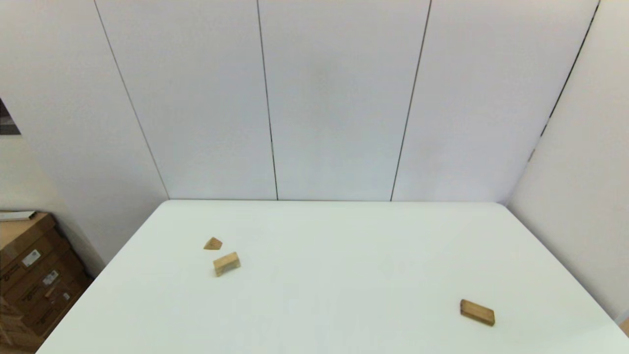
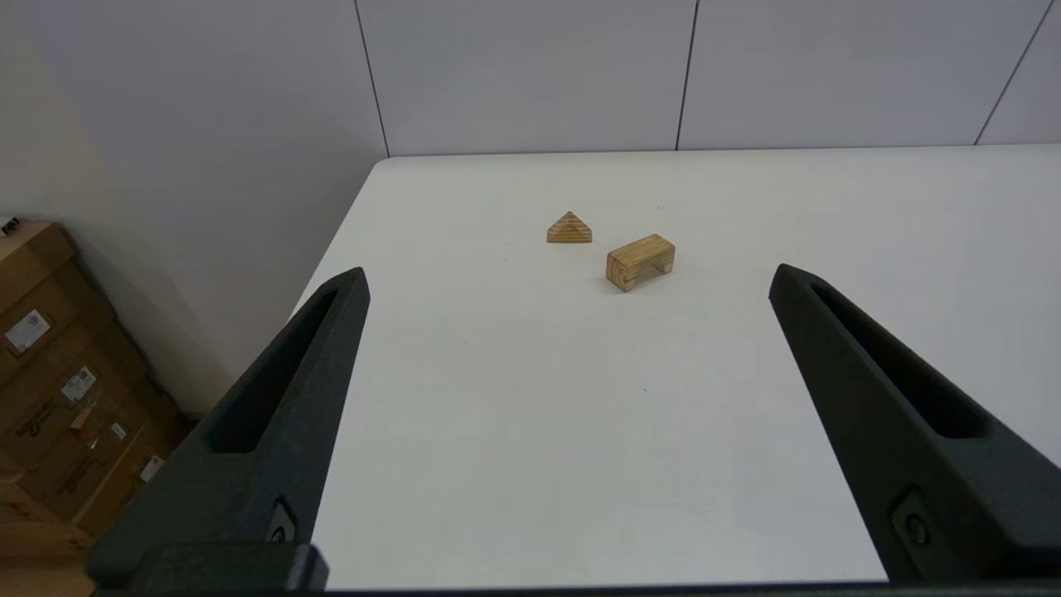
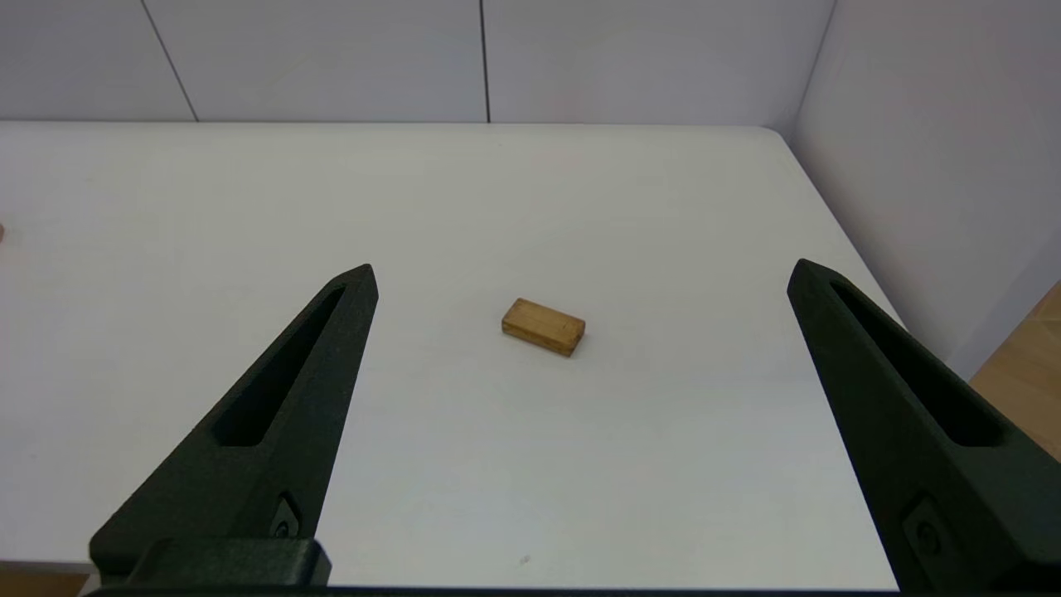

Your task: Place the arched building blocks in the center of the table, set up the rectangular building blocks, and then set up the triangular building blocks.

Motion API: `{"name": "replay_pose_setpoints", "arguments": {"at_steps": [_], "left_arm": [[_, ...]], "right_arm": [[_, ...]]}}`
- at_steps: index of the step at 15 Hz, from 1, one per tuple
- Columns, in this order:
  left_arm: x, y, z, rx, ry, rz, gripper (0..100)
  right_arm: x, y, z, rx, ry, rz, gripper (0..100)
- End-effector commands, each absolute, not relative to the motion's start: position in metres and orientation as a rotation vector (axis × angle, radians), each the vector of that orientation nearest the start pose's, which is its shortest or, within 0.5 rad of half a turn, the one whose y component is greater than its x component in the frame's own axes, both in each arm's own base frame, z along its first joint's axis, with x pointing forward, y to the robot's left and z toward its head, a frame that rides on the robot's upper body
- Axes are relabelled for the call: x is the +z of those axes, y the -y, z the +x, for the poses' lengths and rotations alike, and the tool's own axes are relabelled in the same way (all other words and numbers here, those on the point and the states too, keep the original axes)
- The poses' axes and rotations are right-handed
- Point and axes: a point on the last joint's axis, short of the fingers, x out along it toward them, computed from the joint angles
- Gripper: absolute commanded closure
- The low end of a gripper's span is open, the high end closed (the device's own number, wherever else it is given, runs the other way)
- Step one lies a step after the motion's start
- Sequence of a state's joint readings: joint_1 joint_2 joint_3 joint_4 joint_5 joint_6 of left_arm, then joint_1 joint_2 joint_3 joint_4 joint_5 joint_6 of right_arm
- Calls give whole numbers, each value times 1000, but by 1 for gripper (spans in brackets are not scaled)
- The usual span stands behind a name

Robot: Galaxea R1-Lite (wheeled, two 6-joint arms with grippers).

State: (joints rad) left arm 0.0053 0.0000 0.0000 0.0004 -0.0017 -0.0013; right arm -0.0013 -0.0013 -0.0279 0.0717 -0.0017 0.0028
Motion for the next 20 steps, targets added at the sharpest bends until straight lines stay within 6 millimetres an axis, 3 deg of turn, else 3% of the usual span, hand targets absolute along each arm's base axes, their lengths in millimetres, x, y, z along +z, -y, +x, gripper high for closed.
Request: {"name": "replay_pose_setpoints", "arguments": {"at_steps": [1, 11, 13, 14, 16, 19, 20], "left_arm": [[75, 0, -23, 5, 0, -2, 0], [75, 0, -23, 6, -2, 3, 0], [92, 0, -27, -3, 28, 14, 0], [116, 0, -24, -6, -21, 14, 0], [171, 0, 5, 1, -137, 4, 0], [216, 1, 64, -67, -245, 2, 0], [226, 2, 98, -93, -323, -5, 0]], "right_arm": [[76, 0, -25, -3, -44, 3, 0], [76, 0, -25, -2, -44, 3, 0], [76, 0, -25, -3, -44, 3, 0], [76, 0, -25, -3, -44, 3, 0], [76, 0, -25, -3, -43, 3, 0], [76, 0, -25, -2, -44, 3, 0], [76, 0, -25, -3, -46, 3, 0]]}}
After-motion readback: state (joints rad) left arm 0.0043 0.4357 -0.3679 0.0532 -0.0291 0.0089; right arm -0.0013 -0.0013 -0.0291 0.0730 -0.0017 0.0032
